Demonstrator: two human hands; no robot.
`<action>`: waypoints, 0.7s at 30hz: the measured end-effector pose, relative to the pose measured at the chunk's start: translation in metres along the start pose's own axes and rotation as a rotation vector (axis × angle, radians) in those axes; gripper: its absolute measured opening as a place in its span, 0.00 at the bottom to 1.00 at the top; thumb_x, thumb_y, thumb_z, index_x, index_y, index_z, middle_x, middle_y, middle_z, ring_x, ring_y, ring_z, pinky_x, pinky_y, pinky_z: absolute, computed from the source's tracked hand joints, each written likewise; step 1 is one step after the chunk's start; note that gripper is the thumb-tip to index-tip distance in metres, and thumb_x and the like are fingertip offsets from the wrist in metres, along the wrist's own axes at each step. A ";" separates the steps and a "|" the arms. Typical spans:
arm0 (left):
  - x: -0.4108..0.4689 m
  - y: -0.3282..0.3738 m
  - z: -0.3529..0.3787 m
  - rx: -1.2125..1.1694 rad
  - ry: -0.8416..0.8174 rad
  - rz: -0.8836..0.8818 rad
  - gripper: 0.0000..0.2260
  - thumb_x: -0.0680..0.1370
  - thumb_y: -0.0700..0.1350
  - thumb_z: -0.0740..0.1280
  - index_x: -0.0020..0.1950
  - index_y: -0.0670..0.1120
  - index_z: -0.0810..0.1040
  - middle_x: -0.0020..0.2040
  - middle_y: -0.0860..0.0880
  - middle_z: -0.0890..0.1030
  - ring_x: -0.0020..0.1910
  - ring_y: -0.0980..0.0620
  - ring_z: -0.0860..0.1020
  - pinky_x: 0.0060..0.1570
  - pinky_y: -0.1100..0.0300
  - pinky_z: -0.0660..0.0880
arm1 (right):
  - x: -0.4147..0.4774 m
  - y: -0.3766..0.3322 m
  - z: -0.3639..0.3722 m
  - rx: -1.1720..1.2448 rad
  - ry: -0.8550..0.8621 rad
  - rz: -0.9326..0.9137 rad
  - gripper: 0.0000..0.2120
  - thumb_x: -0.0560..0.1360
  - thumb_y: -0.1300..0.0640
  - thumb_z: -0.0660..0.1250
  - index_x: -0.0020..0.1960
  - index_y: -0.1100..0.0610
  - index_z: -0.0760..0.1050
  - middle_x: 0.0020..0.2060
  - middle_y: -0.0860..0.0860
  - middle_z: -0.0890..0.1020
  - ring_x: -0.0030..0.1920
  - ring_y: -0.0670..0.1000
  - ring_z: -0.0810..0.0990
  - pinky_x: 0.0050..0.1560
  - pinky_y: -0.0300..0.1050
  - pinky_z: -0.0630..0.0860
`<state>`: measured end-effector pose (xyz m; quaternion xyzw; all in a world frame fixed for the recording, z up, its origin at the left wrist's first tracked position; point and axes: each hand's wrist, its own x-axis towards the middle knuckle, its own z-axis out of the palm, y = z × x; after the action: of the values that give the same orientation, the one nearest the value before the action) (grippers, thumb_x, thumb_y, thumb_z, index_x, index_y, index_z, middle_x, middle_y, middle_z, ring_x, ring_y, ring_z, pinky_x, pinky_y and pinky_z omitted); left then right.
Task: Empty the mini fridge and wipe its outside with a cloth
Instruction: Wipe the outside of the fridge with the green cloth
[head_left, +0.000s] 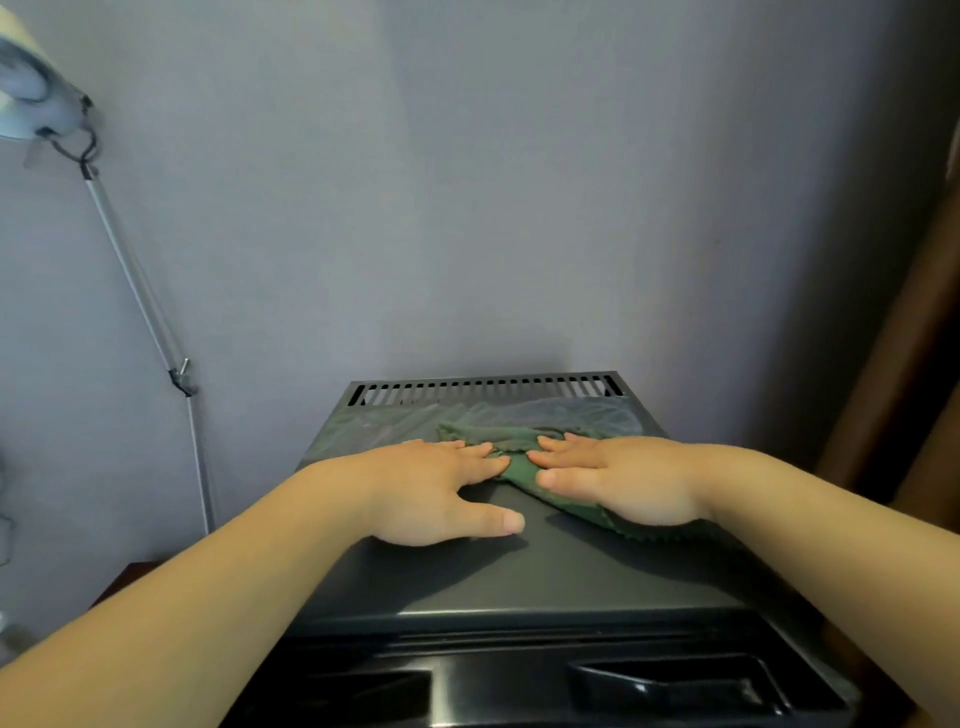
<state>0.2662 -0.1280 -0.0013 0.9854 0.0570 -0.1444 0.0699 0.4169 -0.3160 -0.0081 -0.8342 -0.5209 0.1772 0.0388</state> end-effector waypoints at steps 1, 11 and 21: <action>-0.006 -0.010 0.000 -0.002 0.000 -0.009 0.36 0.76 0.74 0.54 0.81 0.64 0.50 0.81 0.63 0.47 0.80 0.59 0.45 0.79 0.50 0.45 | 0.007 -0.010 0.000 -0.002 -0.007 -0.008 0.30 0.80 0.31 0.47 0.80 0.38 0.52 0.80 0.36 0.49 0.80 0.41 0.44 0.79 0.48 0.42; -0.071 -0.109 0.013 -0.039 0.030 -0.068 0.37 0.75 0.75 0.53 0.81 0.63 0.49 0.81 0.63 0.47 0.80 0.59 0.45 0.79 0.51 0.47 | 0.075 -0.112 0.006 -0.012 -0.035 -0.090 0.31 0.81 0.32 0.48 0.81 0.40 0.53 0.80 0.38 0.50 0.80 0.41 0.45 0.79 0.47 0.42; -0.093 -0.157 0.022 -0.066 0.063 -0.040 0.39 0.74 0.75 0.52 0.81 0.61 0.51 0.81 0.62 0.47 0.80 0.61 0.44 0.79 0.52 0.46 | 0.112 -0.164 0.013 -0.020 -0.040 -0.080 0.31 0.81 0.32 0.49 0.81 0.41 0.52 0.80 0.38 0.49 0.80 0.41 0.44 0.78 0.45 0.41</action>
<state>0.1505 0.0141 -0.0134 0.9853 0.0836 -0.1124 0.0975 0.3160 -0.1444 -0.0075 -0.8094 -0.5561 0.1870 0.0271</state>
